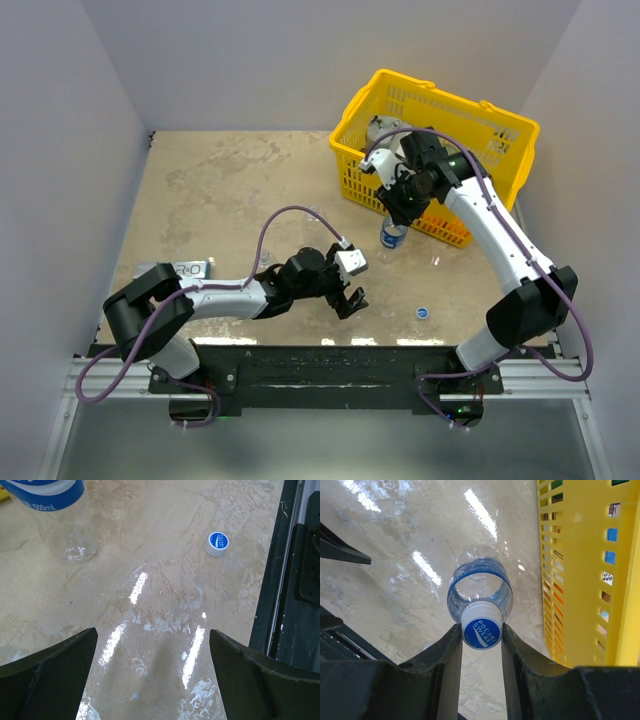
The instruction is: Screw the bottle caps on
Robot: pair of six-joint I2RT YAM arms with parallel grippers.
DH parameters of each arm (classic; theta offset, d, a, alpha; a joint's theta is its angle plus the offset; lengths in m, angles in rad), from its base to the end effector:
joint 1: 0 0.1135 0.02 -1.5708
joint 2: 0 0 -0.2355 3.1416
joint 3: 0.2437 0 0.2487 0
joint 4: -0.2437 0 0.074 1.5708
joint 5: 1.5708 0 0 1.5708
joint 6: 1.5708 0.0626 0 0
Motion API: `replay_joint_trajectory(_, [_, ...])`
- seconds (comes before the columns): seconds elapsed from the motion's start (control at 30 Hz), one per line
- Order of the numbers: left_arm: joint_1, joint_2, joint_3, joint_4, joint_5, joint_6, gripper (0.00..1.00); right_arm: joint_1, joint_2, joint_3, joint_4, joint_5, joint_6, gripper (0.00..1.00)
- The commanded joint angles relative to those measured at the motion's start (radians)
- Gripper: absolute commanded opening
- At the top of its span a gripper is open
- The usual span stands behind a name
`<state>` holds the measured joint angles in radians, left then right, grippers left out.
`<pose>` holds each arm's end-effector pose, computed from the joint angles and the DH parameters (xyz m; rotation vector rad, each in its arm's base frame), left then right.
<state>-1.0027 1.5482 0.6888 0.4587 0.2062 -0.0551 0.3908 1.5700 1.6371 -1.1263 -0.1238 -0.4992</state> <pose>0.1733 -0.2954 0.1525 1.0698 1.7756 -0.8760 0.2959 0.1303 0.3064 -1.1669 2.3481 0.1251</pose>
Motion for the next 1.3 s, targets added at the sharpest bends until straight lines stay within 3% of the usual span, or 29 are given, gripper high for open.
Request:
replay_joint_trajectory(0.0, [-0.001,-0.023,-0.005,0.052,0.018,0.024,0.99,0.019,-0.044,-0.037,0.066,0.038,-0.007,0.06])
replay_joint_trajectory(0.03, [-0.001,-0.022,-0.005,0.055,0.019,0.024,0.99,0.023,-0.045,-0.042,0.066,0.038,-0.006,0.08])
replay_joint_trajectory(0.2, [-0.001,-0.020,-0.005,0.058,0.025,0.026,0.99,0.033,-0.050,-0.057,0.079,0.041,0.001,0.34])
replay_joint_trajectory(0.23, [-0.001,-0.020,-0.005,0.058,0.028,0.026,0.99,0.033,-0.050,-0.054,0.077,0.038,-0.001,0.57])
replay_joint_trajectory(0.27, [-0.001,-0.020,-0.005,0.058,0.029,0.027,1.00,0.036,-0.050,-0.048,0.076,0.038,-0.002,0.67])
replay_joint_trajectory(0.37, [-0.001,-0.020,-0.005,0.057,0.032,0.028,1.00,0.036,-0.051,-0.037,0.069,0.042,0.002,0.85])
replay_joint_trajectory(0.47, [0.001,-0.020,-0.003,0.060,0.050,0.029,1.00,0.036,-0.056,-0.014,0.063,0.039,0.004,0.92])
replay_joint_trajectory(0.6, [0.009,-0.028,-0.003,0.087,0.094,0.034,0.99,0.036,-0.053,0.053,0.034,0.012,0.005,0.96])
replay_joint_trajectory(0.73, [0.038,-0.062,0.031,0.104,0.237,0.020,0.98,0.036,-0.057,0.130,0.016,-0.014,0.017,0.99])
replay_joint_trajectory(0.83, [0.081,-0.130,0.093,0.052,0.294,0.021,0.97,0.034,-0.057,0.202,0.020,-0.034,0.034,0.99])
replay_joint_trajectory(0.93, [0.140,-0.239,0.153,-0.035,0.329,0.124,0.97,0.033,-0.091,0.193,0.135,-0.088,0.057,0.99])
replay_joint_trajectory(1.03, [0.190,-0.336,0.302,-0.261,0.329,0.204,0.97,0.033,-0.125,0.139,0.262,-0.111,0.097,0.99])
replay_joint_trajectory(1.17, [0.236,-0.385,0.559,-0.608,0.257,0.264,0.96,0.033,-0.022,0.217,0.264,-0.140,0.177,0.94])
replay_joint_trajectory(1.27, [0.280,-0.453,0.580,-0.727,0.109,0.307,0.97,0.037,0.045,0.253,0.290,-0.241,0.197,0.86])
